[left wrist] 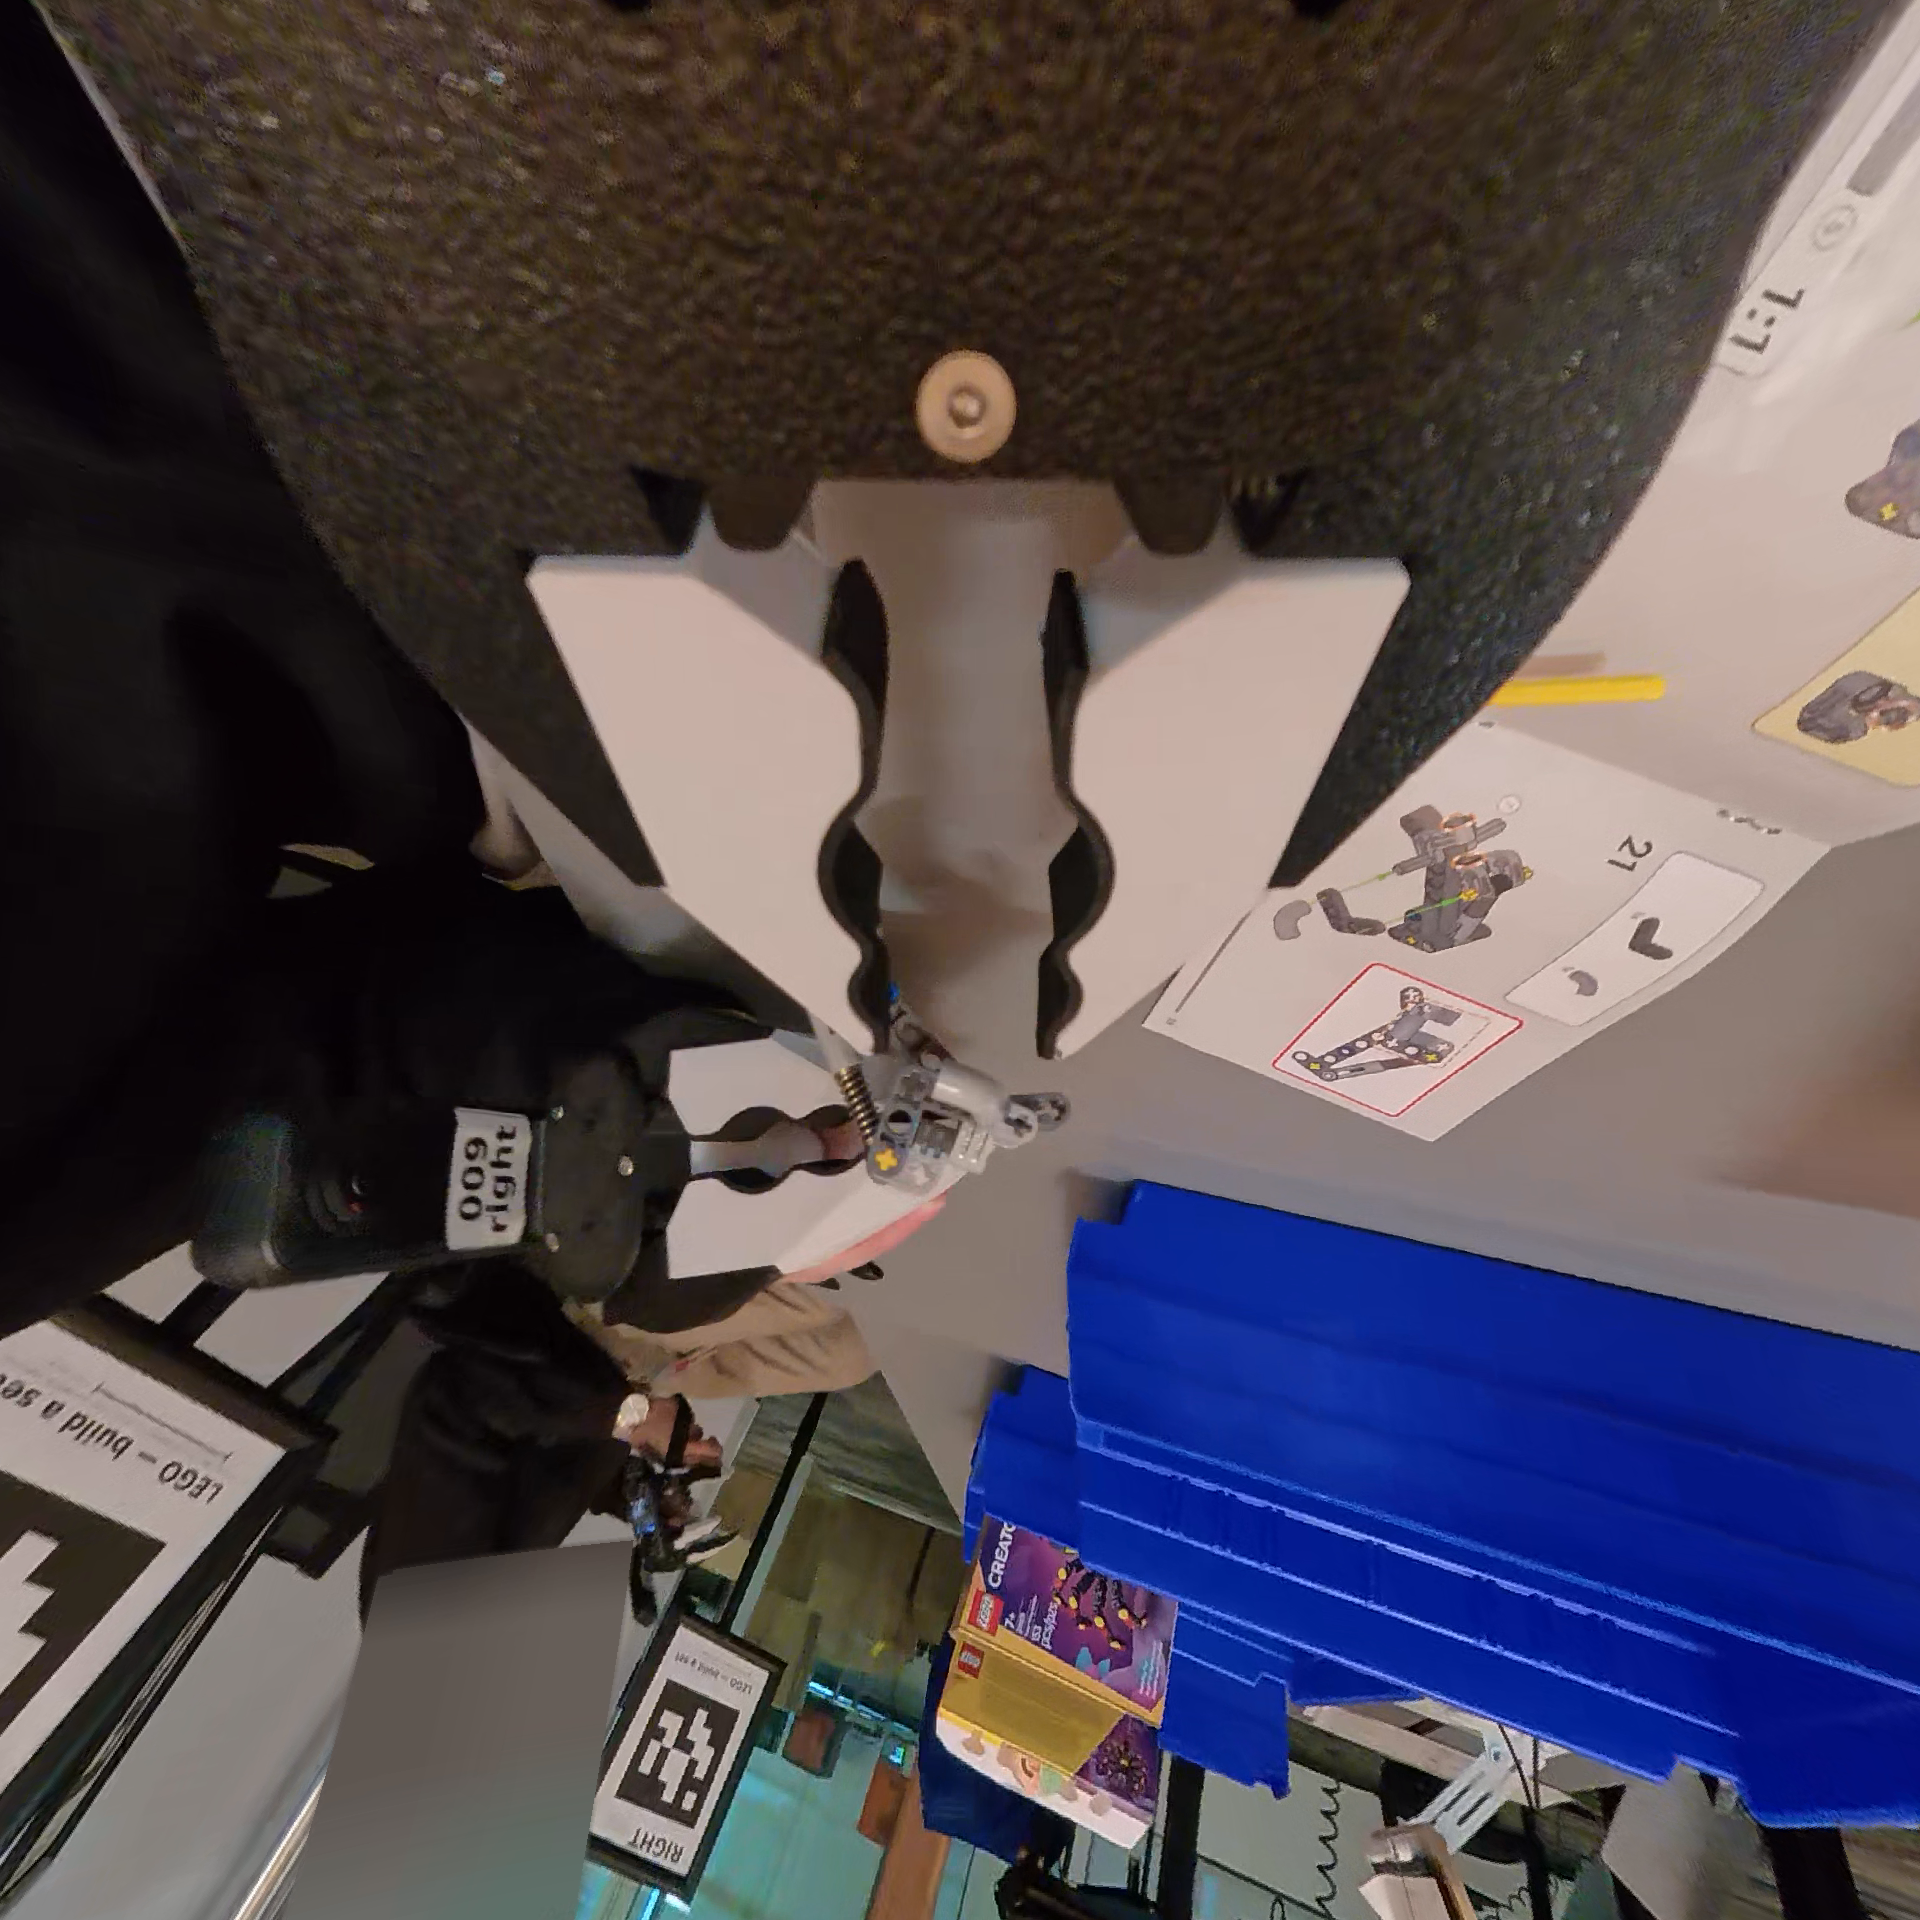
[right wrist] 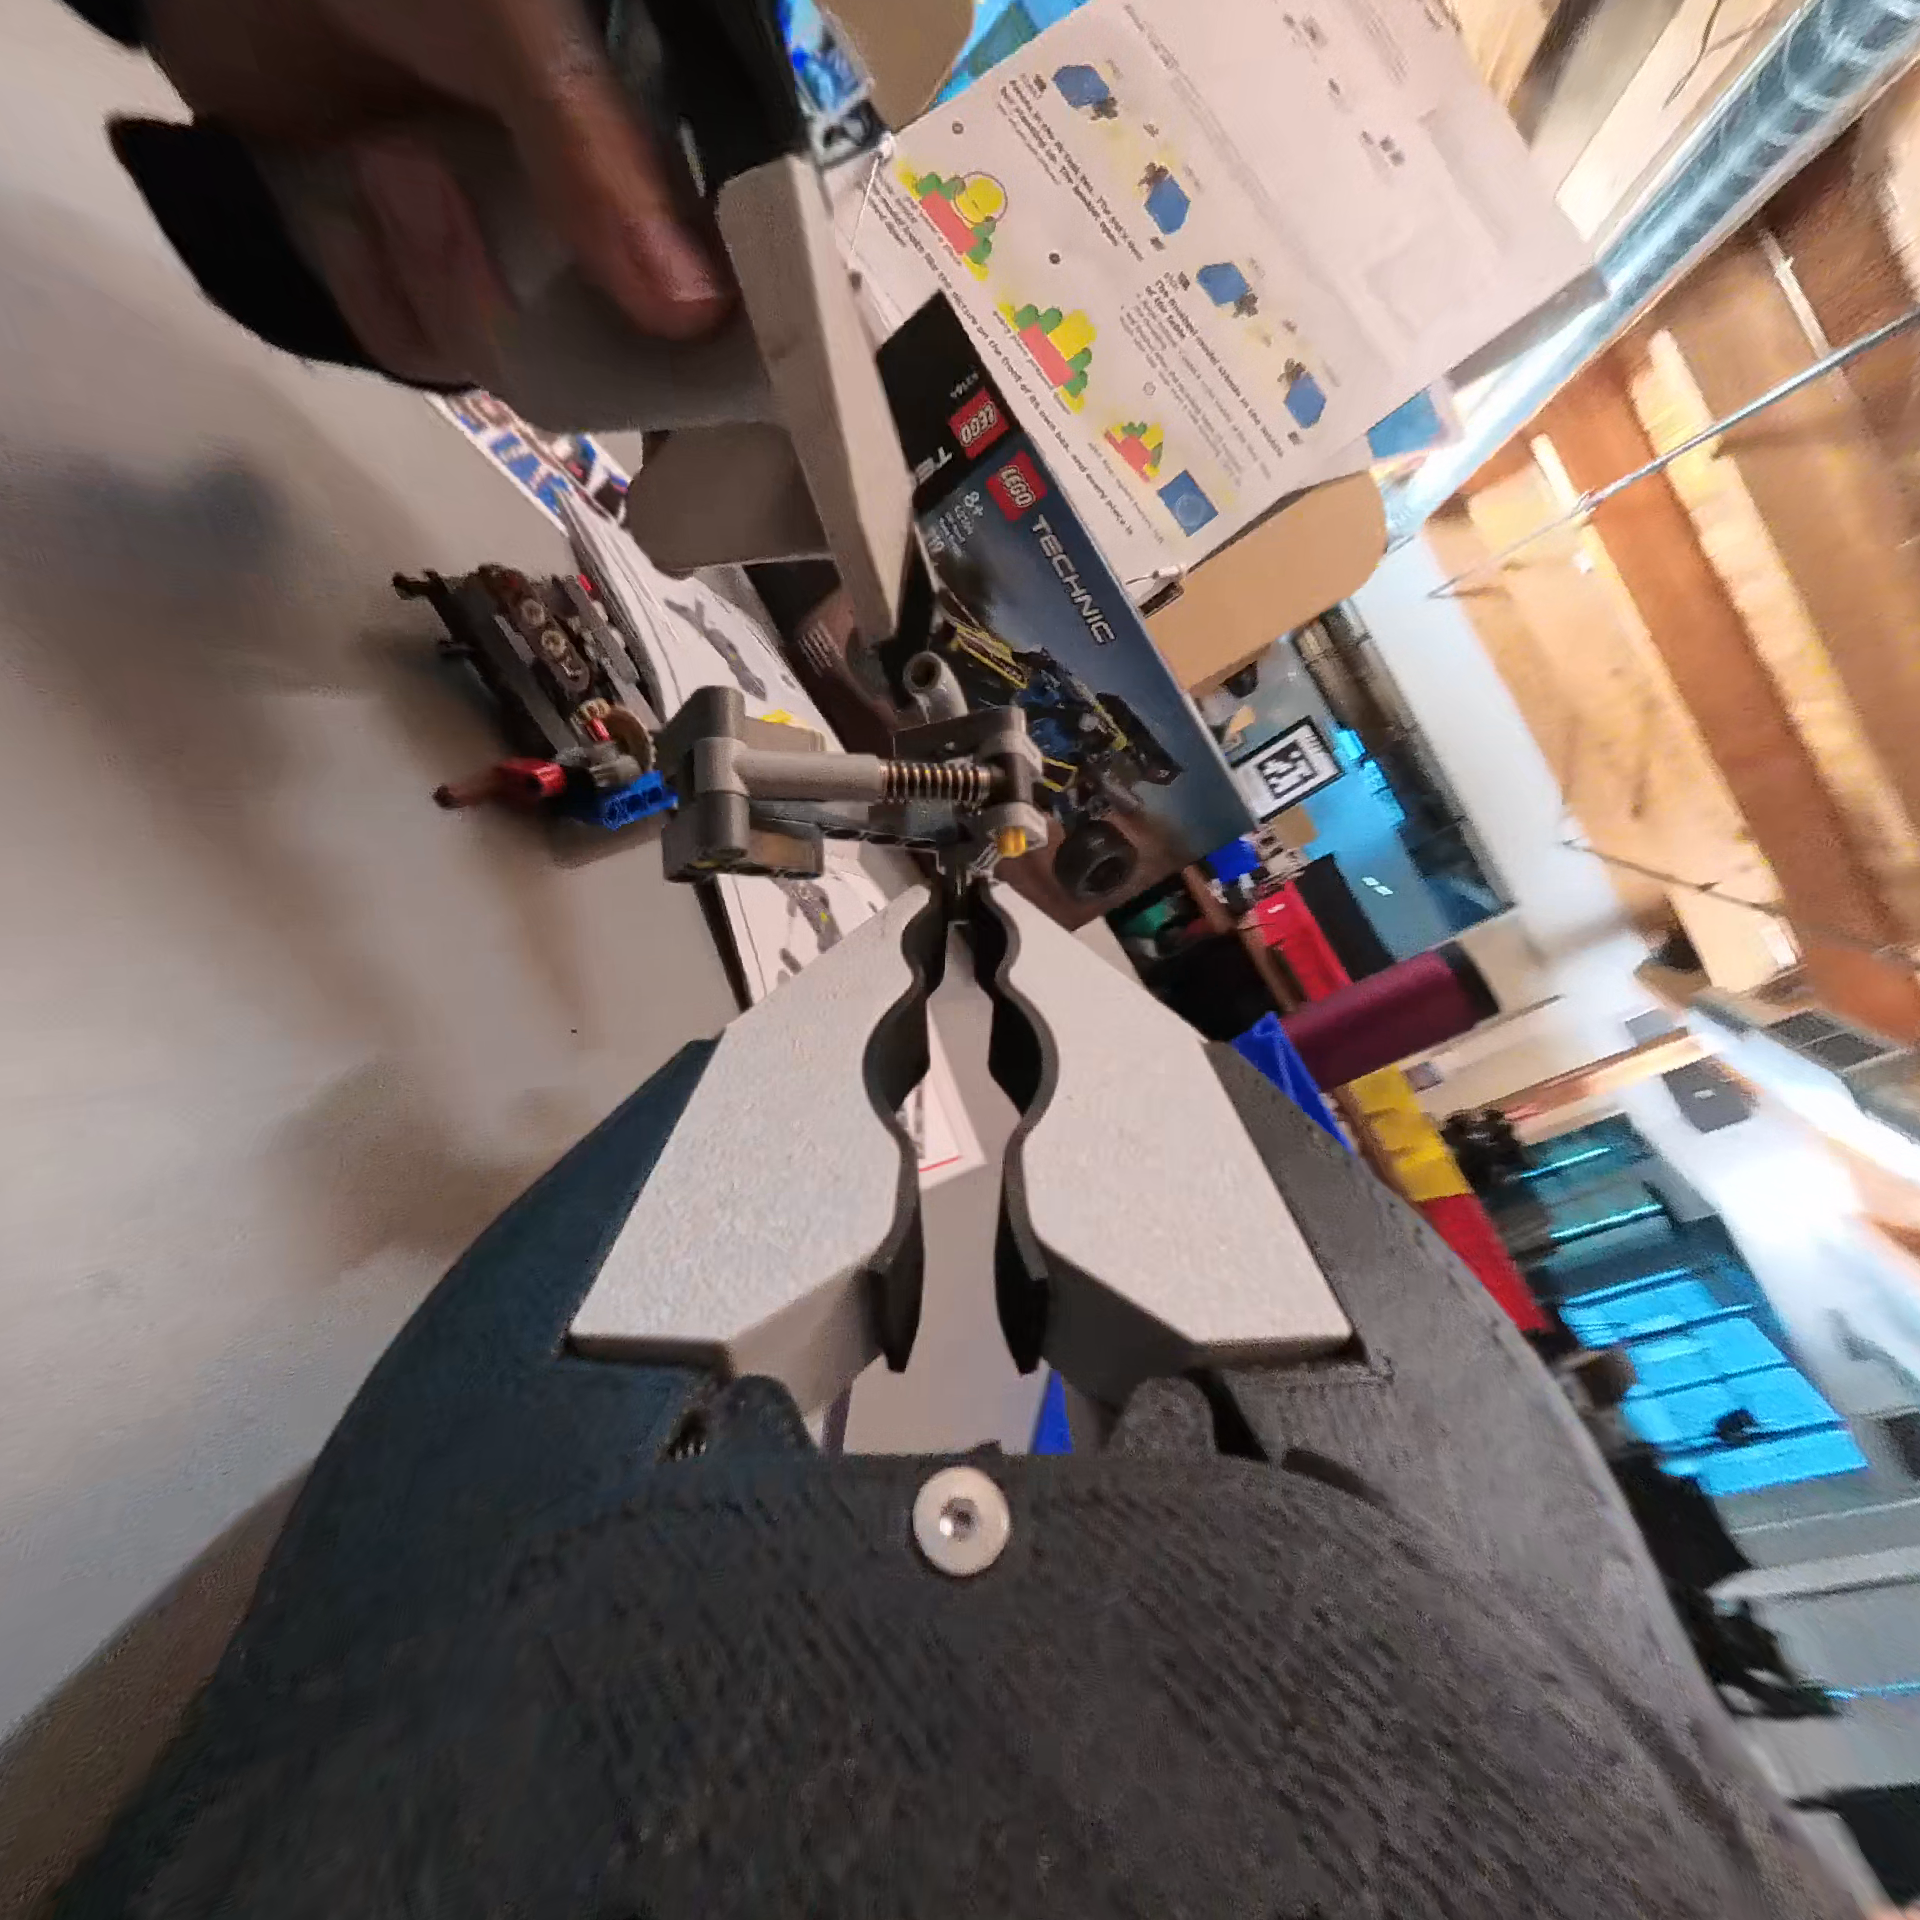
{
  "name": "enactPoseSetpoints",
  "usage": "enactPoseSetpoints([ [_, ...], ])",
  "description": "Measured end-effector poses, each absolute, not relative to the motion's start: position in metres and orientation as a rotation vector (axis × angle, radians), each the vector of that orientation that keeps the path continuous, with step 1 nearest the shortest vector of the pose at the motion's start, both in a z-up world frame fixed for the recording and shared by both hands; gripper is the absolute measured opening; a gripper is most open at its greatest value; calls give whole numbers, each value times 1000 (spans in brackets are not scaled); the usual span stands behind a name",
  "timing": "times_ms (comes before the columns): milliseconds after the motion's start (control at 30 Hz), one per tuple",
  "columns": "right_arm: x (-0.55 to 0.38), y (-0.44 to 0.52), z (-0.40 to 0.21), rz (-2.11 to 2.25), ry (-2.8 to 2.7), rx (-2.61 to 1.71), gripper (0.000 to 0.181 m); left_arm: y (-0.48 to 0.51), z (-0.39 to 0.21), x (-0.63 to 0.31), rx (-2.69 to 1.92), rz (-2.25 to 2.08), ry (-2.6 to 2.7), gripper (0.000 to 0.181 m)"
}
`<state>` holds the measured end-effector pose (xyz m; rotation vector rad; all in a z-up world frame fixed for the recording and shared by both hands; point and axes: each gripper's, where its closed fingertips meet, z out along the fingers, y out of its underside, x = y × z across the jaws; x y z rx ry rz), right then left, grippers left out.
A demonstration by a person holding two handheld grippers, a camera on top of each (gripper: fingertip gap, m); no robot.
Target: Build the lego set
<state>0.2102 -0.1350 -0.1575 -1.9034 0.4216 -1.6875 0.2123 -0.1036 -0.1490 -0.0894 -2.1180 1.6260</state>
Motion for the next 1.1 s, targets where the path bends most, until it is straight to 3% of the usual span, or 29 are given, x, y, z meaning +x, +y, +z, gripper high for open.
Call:
enactPoseSetpoints([
  [33,210,-133,-158,-1718,387,-1922,2,-104,-149,211,-99,1632,-2125,24],
  [167,208,-129,-158,-1787,316,-1937,2,-105,-152,210,-153,1658,-2163,10],
  [633,209,-128,-166,-1761,278,-1949,2,-109,-164,214,-348,1773,-2355,10],
  [800,210,-137,-162,-1521,456,-1814,10,-111,-159,220,-381,1902,-2362,9],
  [1000,200,-134,-155,-742,702,-1586,23,-106,-148,218,-342,1929,-2217,9],
  [1100,193,-129,-158,-587,711,-1586,24,-107,-144,213,-337,1943,-2148,9],
])
